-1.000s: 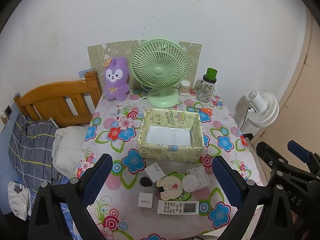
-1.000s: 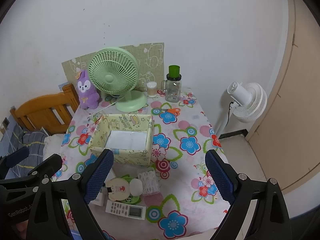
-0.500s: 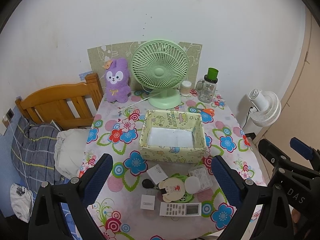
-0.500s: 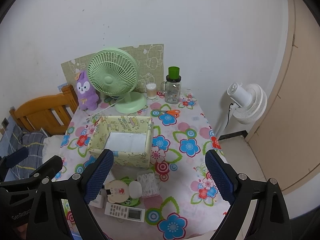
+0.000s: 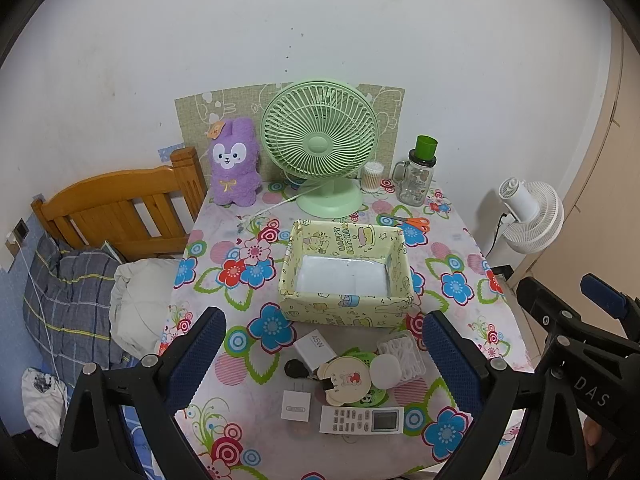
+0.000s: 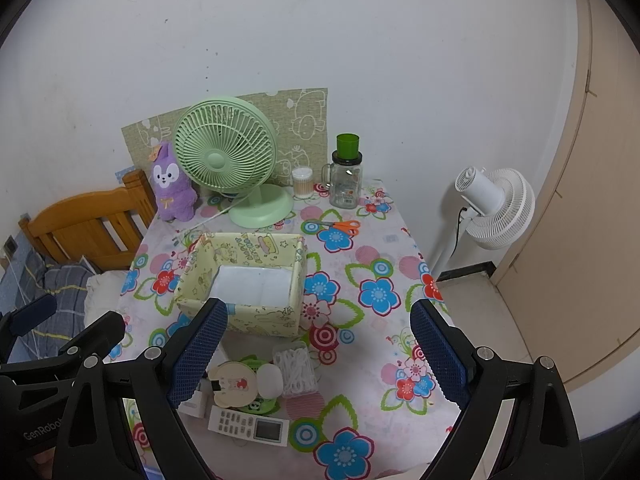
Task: Organize rigid objects
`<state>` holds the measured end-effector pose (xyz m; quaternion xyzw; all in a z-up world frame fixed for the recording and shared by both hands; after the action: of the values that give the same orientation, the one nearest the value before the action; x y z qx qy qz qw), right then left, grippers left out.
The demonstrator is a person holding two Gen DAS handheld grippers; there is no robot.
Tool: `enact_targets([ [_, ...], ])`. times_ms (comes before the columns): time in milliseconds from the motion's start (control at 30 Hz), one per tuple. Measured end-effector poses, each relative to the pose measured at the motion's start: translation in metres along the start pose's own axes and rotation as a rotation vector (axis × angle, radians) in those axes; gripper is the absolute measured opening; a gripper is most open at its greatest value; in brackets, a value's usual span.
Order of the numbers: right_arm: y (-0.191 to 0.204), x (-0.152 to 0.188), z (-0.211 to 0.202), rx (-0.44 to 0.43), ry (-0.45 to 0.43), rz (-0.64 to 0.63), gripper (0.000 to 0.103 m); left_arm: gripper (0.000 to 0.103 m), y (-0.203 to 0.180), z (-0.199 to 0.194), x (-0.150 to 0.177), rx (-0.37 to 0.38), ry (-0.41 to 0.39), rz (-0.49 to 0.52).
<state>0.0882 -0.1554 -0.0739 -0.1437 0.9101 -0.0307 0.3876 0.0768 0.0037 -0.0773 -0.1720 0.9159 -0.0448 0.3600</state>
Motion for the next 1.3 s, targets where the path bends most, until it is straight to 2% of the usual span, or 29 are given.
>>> enact_targets([
  [133, 0.0, 0.0, 0.001, 0.002, 0.003, 0.001, 0.095, 0.099, 0.0, -0.001, -0.003, -0.013, -0.031, 0.009],
  [433, -0.001, -0.001, 0.003, 0.044, -0.001, -0.03, 0.095, 0.099, 0.0, 0.002, -0.001, -0.002, -0.02, 0.012],
  [733, 0.009, 0.004, 0.015, -0.006, 0.014, -0.029, 0.095, 0.099, 0.004, 0.007, 0.004, -0.017, -0.037, 0.008],
  [867, 0.017, 0.011, 0.028, -0.035, 0.039, -0.036, 0.095, 0.099, 0.009, 0.018, 0.011, -0.025, -0.004, 0.004],
  [1033, 0.021, 0.02, 0.042, -0.084, 0.04, -0.017, 0.095, 0.1, 0.014, 0.035, 0.022, 0.009, 0.051, -0.035],
  [1300, 0.031, 0.039, 0.074, -0.11, 0.07, -0.021, 0.094, 0.1, 0.028, 0.068, 0.046, -0.034, 0.112, -0.021],
])
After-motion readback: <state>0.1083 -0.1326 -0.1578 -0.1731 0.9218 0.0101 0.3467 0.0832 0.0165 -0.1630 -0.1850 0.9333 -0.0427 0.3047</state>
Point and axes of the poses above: each gripper's, at about its wrist camera, not at the fingertips, and z roughly the way its jaws point, y to its left, x to its underside, the point moved 9 cm from there along z, roughly the way its jaws point, and after that the axes turned 15 degrees about -z, right-handed, at the moved point
